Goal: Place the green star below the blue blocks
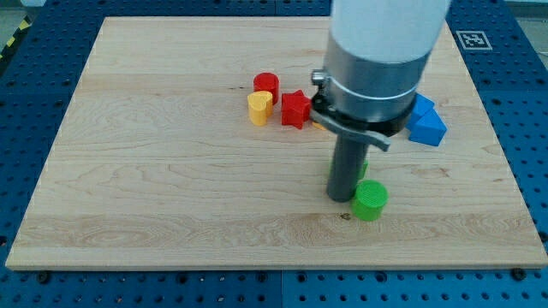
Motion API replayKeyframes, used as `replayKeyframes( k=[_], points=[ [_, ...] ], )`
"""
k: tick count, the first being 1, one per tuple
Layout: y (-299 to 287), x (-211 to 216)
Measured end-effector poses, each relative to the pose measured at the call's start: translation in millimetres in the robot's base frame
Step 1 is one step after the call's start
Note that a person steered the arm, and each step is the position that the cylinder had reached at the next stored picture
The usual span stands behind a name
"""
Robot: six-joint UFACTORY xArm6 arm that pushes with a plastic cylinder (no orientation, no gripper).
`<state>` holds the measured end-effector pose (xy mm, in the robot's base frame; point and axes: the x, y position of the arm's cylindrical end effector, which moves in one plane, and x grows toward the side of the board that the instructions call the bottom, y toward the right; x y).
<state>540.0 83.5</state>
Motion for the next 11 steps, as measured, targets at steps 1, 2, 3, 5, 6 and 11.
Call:
replayKeyframes(
  k=[1,2,3,5,6,11],
  points=[
    [9,-4],
    [5,-5],
    [-10,-6],
    [-18,-40],
    [3,-52],
    [15,-42]
  ],
)
